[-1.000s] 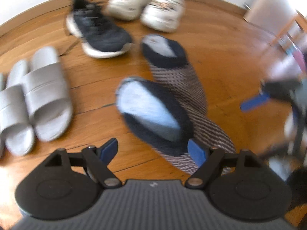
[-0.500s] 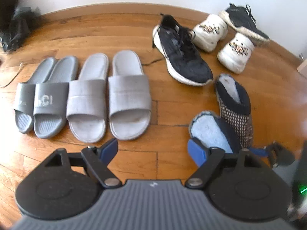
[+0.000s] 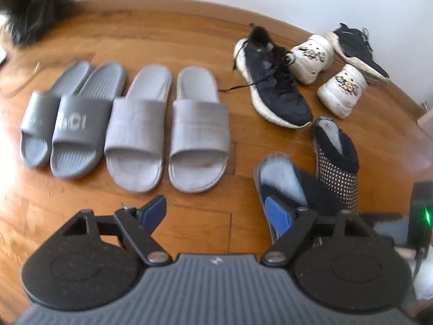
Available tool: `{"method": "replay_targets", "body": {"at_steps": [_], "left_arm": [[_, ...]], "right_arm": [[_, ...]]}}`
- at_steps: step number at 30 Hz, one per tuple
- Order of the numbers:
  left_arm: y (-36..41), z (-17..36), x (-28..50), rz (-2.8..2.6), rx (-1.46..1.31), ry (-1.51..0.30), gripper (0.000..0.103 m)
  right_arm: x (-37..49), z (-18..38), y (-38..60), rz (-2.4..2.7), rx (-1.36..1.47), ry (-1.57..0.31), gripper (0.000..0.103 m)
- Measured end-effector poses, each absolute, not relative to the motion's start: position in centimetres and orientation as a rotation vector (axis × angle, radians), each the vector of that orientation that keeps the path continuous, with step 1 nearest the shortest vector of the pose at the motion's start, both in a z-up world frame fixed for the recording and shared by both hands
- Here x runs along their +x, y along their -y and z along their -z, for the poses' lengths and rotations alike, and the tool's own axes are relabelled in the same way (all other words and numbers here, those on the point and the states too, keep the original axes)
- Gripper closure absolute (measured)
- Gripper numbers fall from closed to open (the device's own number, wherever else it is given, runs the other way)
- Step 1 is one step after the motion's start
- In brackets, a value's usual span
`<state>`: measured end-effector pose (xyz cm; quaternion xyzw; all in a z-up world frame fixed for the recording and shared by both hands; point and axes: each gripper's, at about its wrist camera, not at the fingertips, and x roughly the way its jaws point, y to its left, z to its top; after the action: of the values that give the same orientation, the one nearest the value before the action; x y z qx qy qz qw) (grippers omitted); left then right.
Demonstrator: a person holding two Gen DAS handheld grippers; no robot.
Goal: Organize scattered shoes
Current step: 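Lower the polka-dot slipper beside the light grey slippers with the right tool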
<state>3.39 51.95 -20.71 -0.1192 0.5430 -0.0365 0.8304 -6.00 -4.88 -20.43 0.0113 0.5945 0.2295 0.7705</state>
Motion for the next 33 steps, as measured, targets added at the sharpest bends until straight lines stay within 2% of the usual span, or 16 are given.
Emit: {"method": "replay_targets", "body": {"at_steps": [12, 21, 29, 33], "left_arm": [[-53.1, 20.6, 3.2, 0.076, -0.309, -1.136, 0.024], [-53.1, 20.7, 3.2, 0.099, -0.294, -1.128, 0.024], [-53.6, 21.1, 3.3, 0.082, -0.304, -1.134, 0.024], [-53.4, 21.2, 3.8, 0.062, -0.289, -1.149, 0.023]], "right_arm": [[1.9, 19.2, 0.5, -0.532, 0.04, -1.029, 0.055], [8.8, 22.6, 0.2, -0.385, 0.125, -1.092, 0.058], [9.3, 23.2, 1.3, -0.321, 0.162, -1.105, 0.059], [8.4, 23.5, -1.1, -0.33, 0.199, -1.146, 0.059]]}}
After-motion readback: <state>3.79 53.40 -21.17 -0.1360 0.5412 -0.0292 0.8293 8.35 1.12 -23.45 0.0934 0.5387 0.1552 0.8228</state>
